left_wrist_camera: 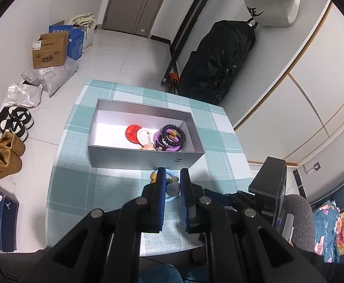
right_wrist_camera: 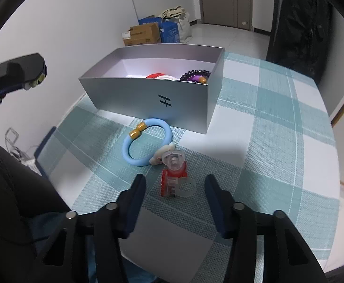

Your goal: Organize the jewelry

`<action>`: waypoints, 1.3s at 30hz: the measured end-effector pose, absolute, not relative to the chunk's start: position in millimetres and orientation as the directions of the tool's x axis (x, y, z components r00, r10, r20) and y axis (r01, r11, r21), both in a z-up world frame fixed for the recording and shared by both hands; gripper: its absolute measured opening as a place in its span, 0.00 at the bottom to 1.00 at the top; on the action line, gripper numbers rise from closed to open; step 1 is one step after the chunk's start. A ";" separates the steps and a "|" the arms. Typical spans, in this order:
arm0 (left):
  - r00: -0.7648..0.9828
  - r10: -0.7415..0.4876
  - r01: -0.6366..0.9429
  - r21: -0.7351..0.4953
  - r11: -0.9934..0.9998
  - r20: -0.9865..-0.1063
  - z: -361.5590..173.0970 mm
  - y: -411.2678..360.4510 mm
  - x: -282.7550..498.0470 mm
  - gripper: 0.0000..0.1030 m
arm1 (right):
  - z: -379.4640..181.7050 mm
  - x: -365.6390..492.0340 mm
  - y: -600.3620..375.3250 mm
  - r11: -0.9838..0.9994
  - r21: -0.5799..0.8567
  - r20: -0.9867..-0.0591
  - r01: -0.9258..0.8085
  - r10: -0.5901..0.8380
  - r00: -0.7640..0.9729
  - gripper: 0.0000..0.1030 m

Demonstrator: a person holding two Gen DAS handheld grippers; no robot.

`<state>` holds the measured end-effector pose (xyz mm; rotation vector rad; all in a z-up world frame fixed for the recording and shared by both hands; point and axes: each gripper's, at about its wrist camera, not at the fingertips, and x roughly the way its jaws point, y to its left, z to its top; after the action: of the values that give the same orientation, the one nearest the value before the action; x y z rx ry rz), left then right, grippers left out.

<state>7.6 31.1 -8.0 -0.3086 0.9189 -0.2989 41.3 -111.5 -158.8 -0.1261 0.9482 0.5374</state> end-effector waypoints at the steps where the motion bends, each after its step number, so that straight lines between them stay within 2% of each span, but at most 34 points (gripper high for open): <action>1: 0.572 -0.380 0.119 -0.385 0.915 -0.727 -8.2 31.3 7.7 0.07 | -159.0 40.9 -111.0 0.865 0.113 -0.801 -0.489 0.371 0.470 0.33; 2: 0.572 -0.380 0.118 -0.386 0.915 -0.727 -8.5 31.4 8.0 0.07 | -159.2 40.9 -111.1 0.867 0.105 -0.802 -0.488 0.364 0.474 0.28; 20: 0.563 -0.350 0.100 -0.359 0.928 -0.749 -15.4 23.6 12.5 0.07 | -141.8 47.2 -141.9 0.865 0.248 -0.748 -0.435 0.457 0.481 0.27; 26: 0.561 -0.347 0.089 -0.362 0.928 -0.751 -16.9 23.3 16.4 0.07 | -122.5 48.1 -151.3 0.846 0.304 -0.691 -0.438 0.513 0.510 0.27; 39: 0.557 -0.370 0.062 -0.407 0.911 -0.744 -18.5 23.6 39.9 0.07 | -88.0 68.3 -141.3 0.787 0.357 -0.642 -0.503 0.598 0.480 0.27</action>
<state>39.9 23.6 -18.5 -0.3552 0.9511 -0.2608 68.3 -141.3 -88.0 0.1260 0.8328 0.6739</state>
